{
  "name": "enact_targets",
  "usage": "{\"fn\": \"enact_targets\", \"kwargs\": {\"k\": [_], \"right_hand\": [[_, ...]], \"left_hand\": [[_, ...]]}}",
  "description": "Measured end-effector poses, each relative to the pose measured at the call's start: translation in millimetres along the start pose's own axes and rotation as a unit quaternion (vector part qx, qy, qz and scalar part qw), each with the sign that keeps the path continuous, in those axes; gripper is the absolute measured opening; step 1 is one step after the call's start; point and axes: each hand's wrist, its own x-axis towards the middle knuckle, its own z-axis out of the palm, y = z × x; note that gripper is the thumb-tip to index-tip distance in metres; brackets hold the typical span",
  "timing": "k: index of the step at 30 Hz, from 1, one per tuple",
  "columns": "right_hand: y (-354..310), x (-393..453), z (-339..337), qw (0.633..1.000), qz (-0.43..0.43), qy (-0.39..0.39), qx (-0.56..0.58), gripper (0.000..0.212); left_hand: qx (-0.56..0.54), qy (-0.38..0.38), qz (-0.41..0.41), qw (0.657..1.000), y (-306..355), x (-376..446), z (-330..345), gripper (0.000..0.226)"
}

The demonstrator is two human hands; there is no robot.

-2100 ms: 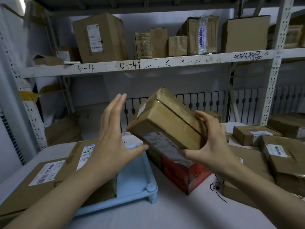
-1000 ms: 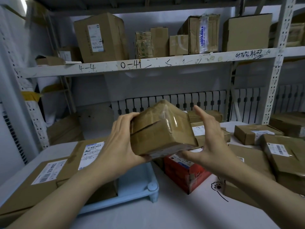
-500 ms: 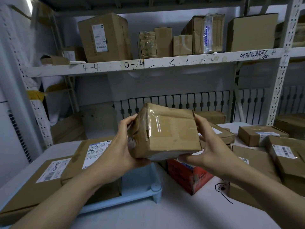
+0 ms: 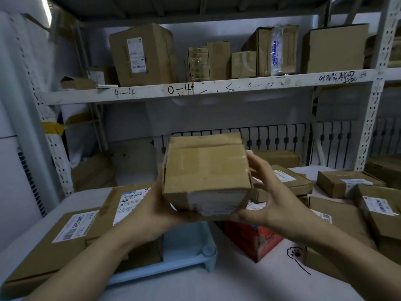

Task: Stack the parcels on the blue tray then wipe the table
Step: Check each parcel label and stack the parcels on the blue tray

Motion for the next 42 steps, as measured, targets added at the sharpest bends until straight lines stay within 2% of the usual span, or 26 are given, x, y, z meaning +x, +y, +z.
{"fn": "enact_targets", "kwargs": {"k": [2,4,7,11,15,20,26,32,39,42], "right_hand": [[3.6,0.2,0.1,1.000,0.011,-0.013,-0.008,0.117],[6.1,-0.7,-0.6,0.999,0.024,-0.029,-0.012,0.115],[8.0,-2.8,-1.8,0.998,0.036,-0.041,-0.010,0.111],[7.8,-5.0,0.5,0.998,0.042,-0.019,-0.031,0.103],[5.4,-1.1,6.7,0.996,0.038,0.037,-0.071,0.107],[-1.9,3.7,12.8,0.991,0.048,0.090,-0.084,0.106],[-8.0,3.2,13.2,0.993,0.072,0.091,-0.035,0.119],[-19.0,-2.9,19.4,0.994,0.069,0.080,0.034,0.086],[-18.4,-2.5,20.9,0.995,0.072,0.067,0.033,0.088],[-17.4,-1.4,23.5,0.995,0.063,0.069,0.039,0.079]], "left_hand": [[-0.033,-0.012,-0.024,0.999,3.8,-2.4,1.8,0.051],[-0.056,-0.031,-0.049,0.997,5.3,-3.8,1.6,0.041],[-0.096,-0.039,-0.086,0.991,2.6,-4.1,-2.2,0.052],[-0.123,-0.028,-0.102,0.987,-0.2,-4.8,-2.3,0.061],[-0.132,0.004,-0.102,0.986,0.9,-0.6,2.8,0.046],[-0.248,0.047,-0.104,0.962,3.2,2.8,10.1,0.052],[-0.328,0.064,-0.125,0.934,6.7,1.5,16.8,0.036],[-0.410,0.086,-0.147,0.896,2.5,4.0,17.1,0.038],[-0.461,0.070,-0.176,0.867,4.0,3.2,15.9,0.039],[-0.457,0.071,-0.187,0.867,2.4,4.0,14.9,0.040]]}}
